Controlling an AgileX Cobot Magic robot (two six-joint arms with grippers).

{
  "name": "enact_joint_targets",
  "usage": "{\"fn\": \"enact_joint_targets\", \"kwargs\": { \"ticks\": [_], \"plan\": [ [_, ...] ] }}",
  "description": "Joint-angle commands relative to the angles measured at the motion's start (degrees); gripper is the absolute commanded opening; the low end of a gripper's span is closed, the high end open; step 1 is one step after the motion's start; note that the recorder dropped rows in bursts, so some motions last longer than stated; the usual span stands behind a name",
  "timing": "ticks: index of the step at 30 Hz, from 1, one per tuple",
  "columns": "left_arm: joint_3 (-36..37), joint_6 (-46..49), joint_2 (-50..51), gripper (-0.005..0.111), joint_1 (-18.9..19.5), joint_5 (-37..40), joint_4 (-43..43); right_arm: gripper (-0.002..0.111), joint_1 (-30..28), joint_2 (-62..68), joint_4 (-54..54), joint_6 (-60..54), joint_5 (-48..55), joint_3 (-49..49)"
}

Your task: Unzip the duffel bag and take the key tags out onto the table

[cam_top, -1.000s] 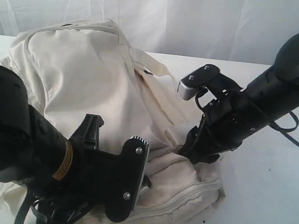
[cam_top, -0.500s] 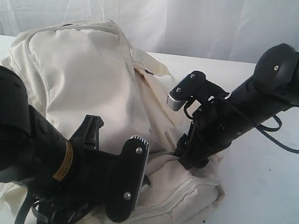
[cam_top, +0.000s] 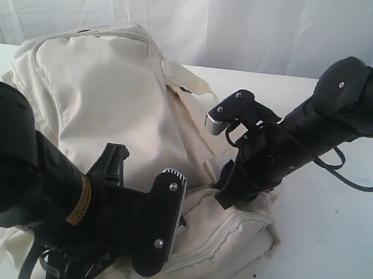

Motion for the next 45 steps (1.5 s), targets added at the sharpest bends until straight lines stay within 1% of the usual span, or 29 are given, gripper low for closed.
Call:
{"fn": "enact_joint_targets", "kwargs": {
  "ticks": [1, 14, 17, 26, 34, 39, 42, 45],
  "plan": [
    [0.4, -0.5, -0.4, 0.000, 0.2, 1.8, 0.1, 0.000, 0.0, -3.4, 1.0, -0.4, -0.8, -0.6],
    [0.4, -0.5, -0.4, 0.000, 0.2, 1.8, 0.1, 0.000, 0.0, -9.8, 3.2, 0.1, 0.4, -1.5],
    [0.4, -0.5, -0.4, 0.000, 0.2, 1.8, 0.1, 0.000, 0.0, -10.3, 4.0, 0.1, 1.3, -1.7],
    [0.4, -0.5, -0.4, 0.000, 0.2, 1.8, 0.1, 0.000, 0.0, -10.6, 11.1, -0.4, 5.9, -3.7],
    [0.4, -0.5, -0.4, 0.000, 0.2, 1.8, 0.1, 0.000, 0.0, -10.6, 12.6, -0.4, 8.1, -4.1],
    [0.4, -0.2, -0.4, 0.000, 0.2, 5.2, 1.1, 0.000, 0.0, -10.9, 13.1, -0.3, 11.5, -4.1],
    [0.4, -0.2, -0.4, 0.000, 0.2, 5.4, 1.6, 0.000, 0.0, -11.4, 13.8, -0.3, 13.0, -4.1],
    [0.4, -0.2, -0.4, 0.000, 0.2, 5.1, 1.6, 0.000, 0.0, -11.8, 16.9, -0.3, 13.4, -4.1]
  ]
}}
